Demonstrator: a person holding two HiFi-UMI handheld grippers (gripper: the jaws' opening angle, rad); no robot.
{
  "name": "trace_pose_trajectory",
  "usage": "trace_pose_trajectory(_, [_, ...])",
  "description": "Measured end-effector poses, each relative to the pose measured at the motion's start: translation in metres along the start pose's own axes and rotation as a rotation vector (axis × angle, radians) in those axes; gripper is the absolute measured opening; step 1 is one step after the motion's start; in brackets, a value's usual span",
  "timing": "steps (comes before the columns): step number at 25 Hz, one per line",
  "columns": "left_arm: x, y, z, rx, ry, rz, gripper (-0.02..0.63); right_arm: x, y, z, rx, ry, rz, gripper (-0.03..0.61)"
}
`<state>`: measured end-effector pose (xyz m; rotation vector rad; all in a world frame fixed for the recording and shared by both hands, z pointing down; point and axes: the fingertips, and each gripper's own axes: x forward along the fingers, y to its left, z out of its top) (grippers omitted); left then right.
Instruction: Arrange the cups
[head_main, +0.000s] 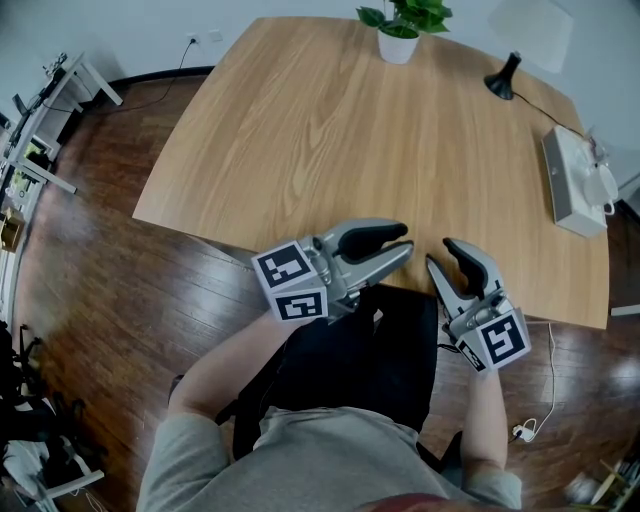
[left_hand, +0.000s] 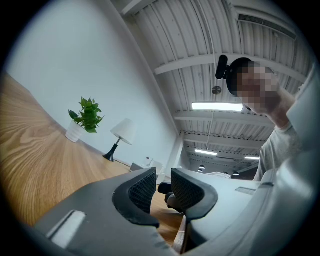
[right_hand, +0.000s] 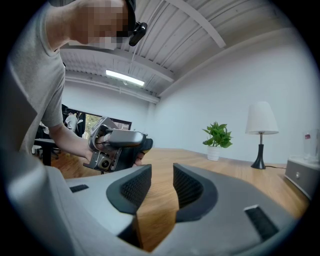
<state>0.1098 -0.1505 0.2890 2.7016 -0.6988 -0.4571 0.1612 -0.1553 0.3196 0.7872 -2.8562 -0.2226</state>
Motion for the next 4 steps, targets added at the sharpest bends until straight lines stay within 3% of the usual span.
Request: trace_pose_trajectory(4, [0.0004, 0.0001, -0.0005, -0.002, 0.001, 0.0, 0.089, -0.0003, 0.0002, -0.0013, -0.003, 0.007, -0.003, 0.133])
